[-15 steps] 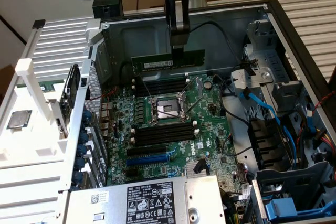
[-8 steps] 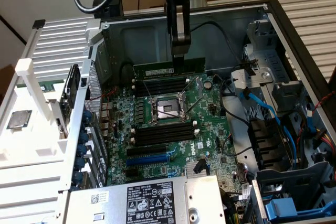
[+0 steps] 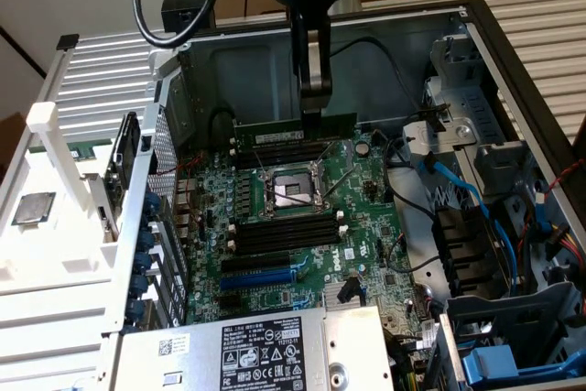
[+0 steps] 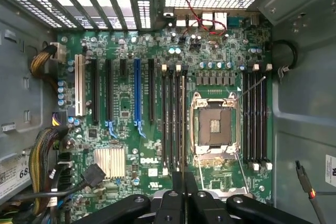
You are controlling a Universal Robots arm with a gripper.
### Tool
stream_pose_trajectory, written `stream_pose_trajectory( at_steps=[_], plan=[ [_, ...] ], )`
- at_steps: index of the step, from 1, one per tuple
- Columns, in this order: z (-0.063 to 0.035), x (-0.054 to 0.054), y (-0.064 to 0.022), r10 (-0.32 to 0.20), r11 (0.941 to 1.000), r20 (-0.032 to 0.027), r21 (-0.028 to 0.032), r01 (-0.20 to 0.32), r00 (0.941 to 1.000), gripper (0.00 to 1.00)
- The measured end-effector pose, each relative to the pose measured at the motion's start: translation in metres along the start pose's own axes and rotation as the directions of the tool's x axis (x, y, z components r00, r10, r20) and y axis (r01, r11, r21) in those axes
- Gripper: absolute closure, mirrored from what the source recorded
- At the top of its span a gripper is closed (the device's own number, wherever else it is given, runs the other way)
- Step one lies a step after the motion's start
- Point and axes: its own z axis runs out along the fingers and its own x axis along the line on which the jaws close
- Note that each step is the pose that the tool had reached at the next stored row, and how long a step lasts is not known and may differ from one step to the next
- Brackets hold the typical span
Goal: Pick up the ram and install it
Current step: 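Pick up the ram and move it above insertion slot, then insert the ram into the slot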
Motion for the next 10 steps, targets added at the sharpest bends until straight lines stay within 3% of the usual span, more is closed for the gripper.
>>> stream_pose_trajectory(
  at_steps=[10],
  plan=[
    [0.0000,0.0000,0.0001,0.000,1.0000,-0.0001,0.0001,0.000,1.0000,0.88]
  ],
)
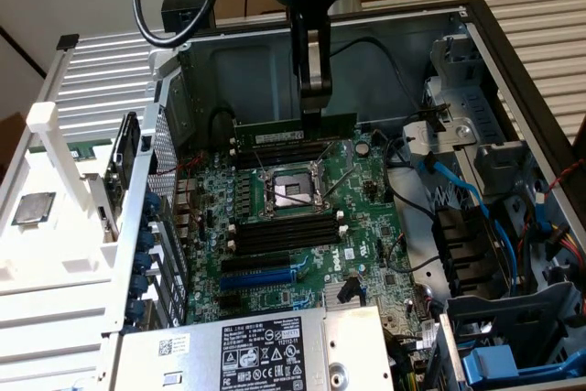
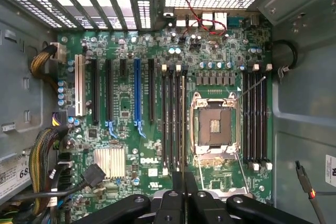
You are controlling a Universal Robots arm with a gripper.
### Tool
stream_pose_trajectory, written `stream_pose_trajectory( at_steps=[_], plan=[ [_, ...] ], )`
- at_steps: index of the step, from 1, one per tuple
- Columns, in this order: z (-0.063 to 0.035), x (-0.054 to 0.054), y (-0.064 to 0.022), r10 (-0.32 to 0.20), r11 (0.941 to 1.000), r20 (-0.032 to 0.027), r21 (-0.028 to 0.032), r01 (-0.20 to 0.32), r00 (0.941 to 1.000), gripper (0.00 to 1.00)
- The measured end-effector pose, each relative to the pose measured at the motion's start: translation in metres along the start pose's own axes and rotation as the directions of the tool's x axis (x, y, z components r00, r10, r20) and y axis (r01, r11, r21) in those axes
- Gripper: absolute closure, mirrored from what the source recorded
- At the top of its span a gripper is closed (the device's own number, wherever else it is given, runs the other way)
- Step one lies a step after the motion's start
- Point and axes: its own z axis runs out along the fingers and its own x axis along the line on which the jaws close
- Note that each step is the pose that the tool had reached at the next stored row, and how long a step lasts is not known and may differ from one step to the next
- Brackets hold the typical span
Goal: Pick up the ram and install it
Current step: 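Insert the ram into the slot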
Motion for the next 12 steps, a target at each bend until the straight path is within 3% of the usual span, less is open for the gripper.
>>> stream_pose_trajectory(
  at_steps=[8,12],
  plan=[
    [0.0027,0.0002,0.0032,0.000,1.0000,-0.0015,0.0030,0.000,1.0000,0.88],
    [0.0077,-0.0061,0.0068,0.000,1.0000,-0.0113,0.0033,0.000,0.9999,0.88]
  ],
)
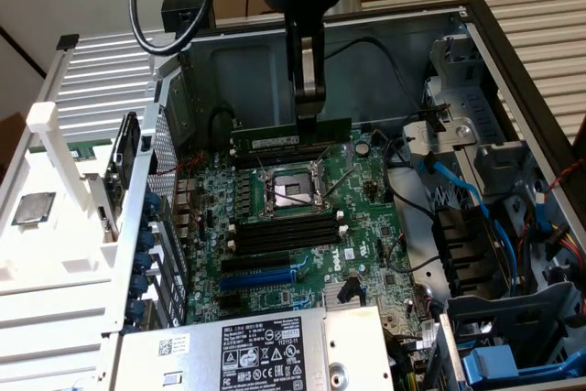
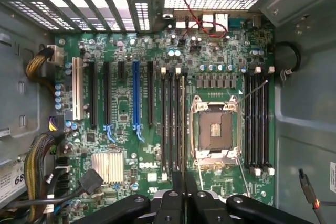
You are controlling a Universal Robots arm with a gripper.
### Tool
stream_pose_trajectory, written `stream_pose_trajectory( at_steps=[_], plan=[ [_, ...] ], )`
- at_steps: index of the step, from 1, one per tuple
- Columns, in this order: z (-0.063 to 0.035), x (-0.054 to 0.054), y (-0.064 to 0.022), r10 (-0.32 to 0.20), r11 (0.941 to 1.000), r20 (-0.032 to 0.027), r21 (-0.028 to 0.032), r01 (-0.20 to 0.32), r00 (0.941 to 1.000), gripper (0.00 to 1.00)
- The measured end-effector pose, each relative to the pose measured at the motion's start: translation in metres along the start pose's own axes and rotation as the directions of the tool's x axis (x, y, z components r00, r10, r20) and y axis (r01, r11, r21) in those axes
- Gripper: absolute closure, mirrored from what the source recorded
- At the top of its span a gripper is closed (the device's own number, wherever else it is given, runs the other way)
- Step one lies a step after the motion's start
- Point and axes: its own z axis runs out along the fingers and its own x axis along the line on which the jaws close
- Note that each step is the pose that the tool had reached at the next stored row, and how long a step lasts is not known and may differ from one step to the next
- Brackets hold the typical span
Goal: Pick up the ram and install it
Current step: 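Insert the ram into the slot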
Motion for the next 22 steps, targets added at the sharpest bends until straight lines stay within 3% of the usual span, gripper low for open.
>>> stream_pose_trajectory(
  at_steps=[3,7,12,20,22],
  plan=[
    [0.0022,-0.008,0.0021,0.000,1.0000,-0.0092,0.0006,0.000,1.0000,0.88],
    [0.0094,-0.009,0.0022,0.000,1.0000,-0.0185,0.0008,0.000,0.9998,0.88],
    [0.0202,-0.008,0.0032,0.000,1.0000,-0.0216,0.0009,0.000,0.9998,0.88],
    [0.0470,-0.005,0.0062,0.000,1.0000,-0.0267,0.0011,0.000,0.9996,0.88],
    [0.0516,-0.005,0.0064,0.000,1.0000,-0.0374,0.0014,0.000,0.9993,0.88]
  ],
)
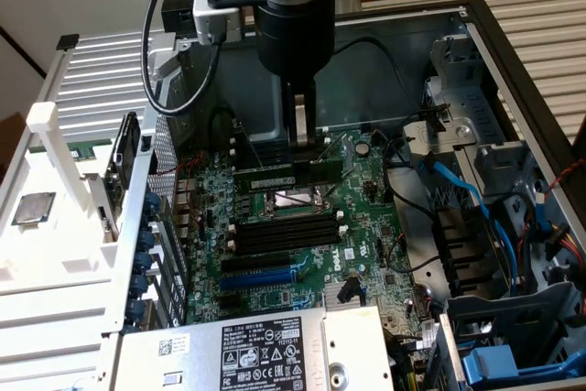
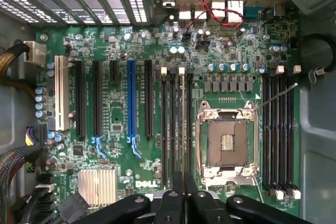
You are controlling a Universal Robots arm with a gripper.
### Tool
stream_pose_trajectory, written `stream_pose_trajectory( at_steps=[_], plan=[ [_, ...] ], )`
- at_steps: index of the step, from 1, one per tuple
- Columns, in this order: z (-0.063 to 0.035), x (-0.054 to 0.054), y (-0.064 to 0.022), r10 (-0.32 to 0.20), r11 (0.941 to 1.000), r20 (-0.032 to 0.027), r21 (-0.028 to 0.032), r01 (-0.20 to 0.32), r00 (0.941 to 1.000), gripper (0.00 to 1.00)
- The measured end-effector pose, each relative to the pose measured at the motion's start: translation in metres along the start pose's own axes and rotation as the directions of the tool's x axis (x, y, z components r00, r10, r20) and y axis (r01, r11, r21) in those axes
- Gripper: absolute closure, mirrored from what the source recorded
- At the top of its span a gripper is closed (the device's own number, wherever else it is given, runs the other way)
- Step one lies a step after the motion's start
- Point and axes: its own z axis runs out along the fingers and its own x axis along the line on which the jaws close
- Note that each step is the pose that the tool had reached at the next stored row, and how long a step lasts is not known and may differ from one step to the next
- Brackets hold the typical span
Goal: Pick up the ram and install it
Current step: 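Insert the ram into the slot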
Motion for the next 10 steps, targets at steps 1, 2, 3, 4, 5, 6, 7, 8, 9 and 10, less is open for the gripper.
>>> stream_pose_trajectory(
  at_steps=[1,2,3,4,5,6,7,8,9,10],
  plan=[
    [0.0022,0.0000,0.0000,0.000,1.0000,-0.0130,0.0004,0.000,0.9999,0.88],
    [0.0029,0.0000,0.0000,0.000,1.0000,-0.0174,0.0005,0.000,0.9998,0.88],
    [0.0034,0.0001,0.0000,0.000,1.0000,-0.0194,0.0006,0.000,0.9998,0.88],
    [0.0038,0.0001,0.0000,0.000,1.0000,-0.0197,0.0005,0.000,0.9998,0.88],
    [0.0042,0.0001,0.0000,0.000,1.0000,-0.0196,0.0005,0.000,0.9998,0.88],
    [0.0048,0.0001,0.0000,0.000,1.0000,-0.0196,0.0006,0.000,0.9998,0.88],
    [0.0055,0.0002,0.0000,0.000,1.0000,-0.0196,0.0006,0.000,0.9998,0.88],
    [0.0064,0.0003,0.0001,0.000,1.0000,-0.0195,0.0006,0.000,0.9998,0.88],
    [0.0074,0.0005,0.0001,0.000,1.0000,-0.0194,0.0007,0.000,0.9998,0.88],
    [0.0083,0.0006,0.0002,0.000,1.0000,-0.0195,0.0006,0.000,0.9998,0.88]
  ],
)
